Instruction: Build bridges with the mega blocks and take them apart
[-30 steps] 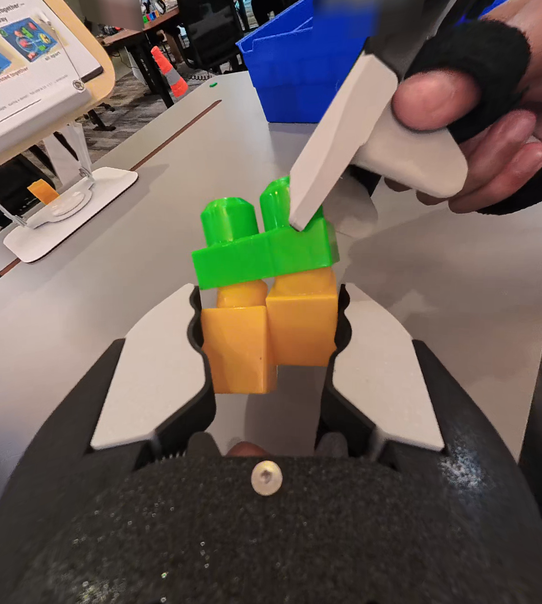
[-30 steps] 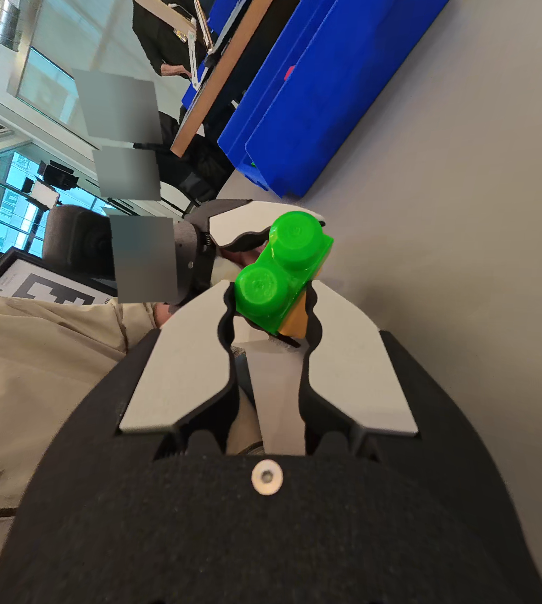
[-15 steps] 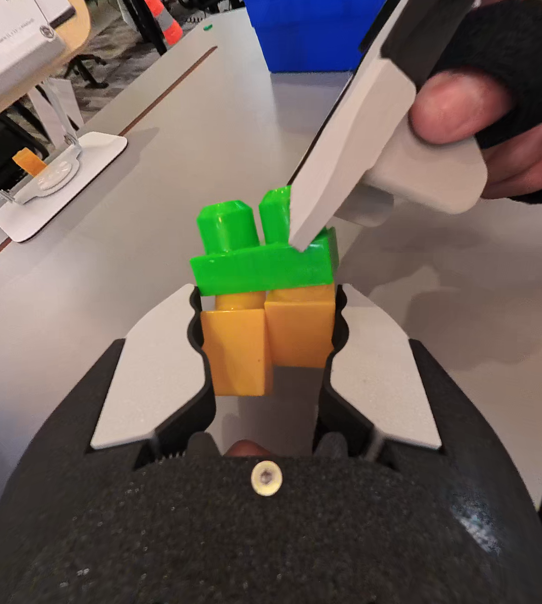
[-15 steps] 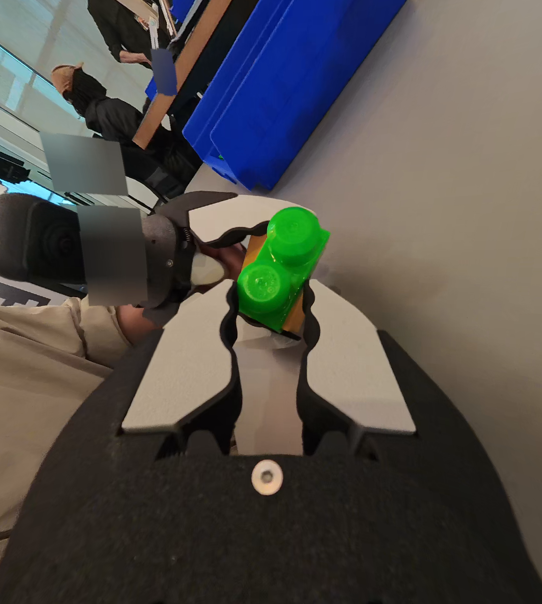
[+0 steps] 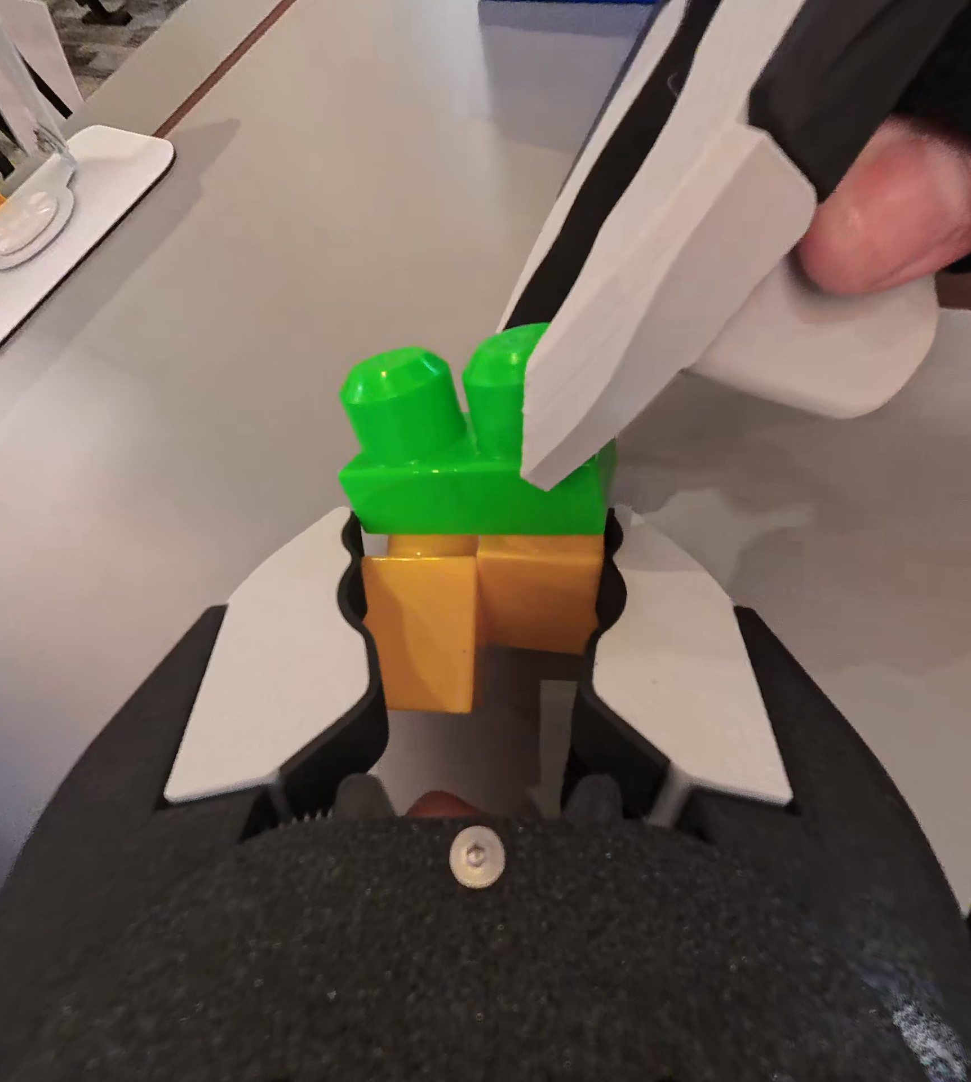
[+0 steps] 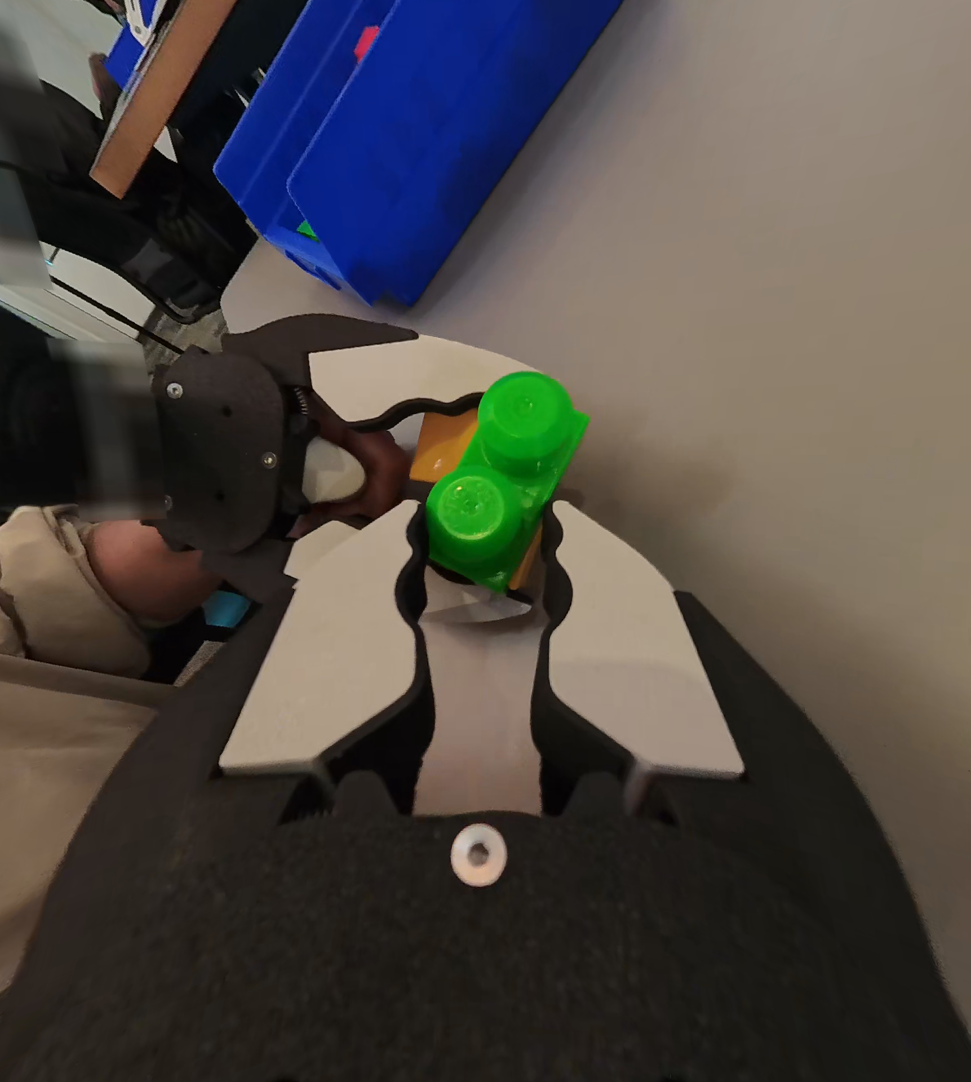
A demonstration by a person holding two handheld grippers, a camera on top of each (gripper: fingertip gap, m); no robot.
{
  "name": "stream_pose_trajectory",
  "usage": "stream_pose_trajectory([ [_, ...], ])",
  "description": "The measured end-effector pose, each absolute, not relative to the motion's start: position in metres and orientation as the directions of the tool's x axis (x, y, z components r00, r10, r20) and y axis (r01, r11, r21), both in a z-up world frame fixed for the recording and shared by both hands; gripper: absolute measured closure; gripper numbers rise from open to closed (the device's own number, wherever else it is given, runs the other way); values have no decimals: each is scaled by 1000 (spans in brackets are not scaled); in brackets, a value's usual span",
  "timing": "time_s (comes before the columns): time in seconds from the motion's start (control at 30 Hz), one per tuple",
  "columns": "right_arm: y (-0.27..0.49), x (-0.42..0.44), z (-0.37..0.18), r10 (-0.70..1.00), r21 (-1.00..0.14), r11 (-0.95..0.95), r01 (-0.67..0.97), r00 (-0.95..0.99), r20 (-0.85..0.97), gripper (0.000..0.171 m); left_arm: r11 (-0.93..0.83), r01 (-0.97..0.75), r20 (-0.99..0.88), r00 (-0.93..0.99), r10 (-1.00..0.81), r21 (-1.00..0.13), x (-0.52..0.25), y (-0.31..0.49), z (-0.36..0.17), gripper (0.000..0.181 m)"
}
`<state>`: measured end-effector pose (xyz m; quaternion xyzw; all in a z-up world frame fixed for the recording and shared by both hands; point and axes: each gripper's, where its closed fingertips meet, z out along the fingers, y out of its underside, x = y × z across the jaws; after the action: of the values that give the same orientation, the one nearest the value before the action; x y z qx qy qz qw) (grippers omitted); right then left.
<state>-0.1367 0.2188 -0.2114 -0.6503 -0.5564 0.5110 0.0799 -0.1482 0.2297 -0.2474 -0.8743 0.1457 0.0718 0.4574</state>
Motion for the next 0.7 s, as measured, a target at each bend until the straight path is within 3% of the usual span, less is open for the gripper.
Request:
stream_pose_trajectory([
  [0.7,215,-143,-219,753,-652,-453,608,-131,-645,135,-553,-287,-227,958,-177,-782,-153,226,-248,104],
])
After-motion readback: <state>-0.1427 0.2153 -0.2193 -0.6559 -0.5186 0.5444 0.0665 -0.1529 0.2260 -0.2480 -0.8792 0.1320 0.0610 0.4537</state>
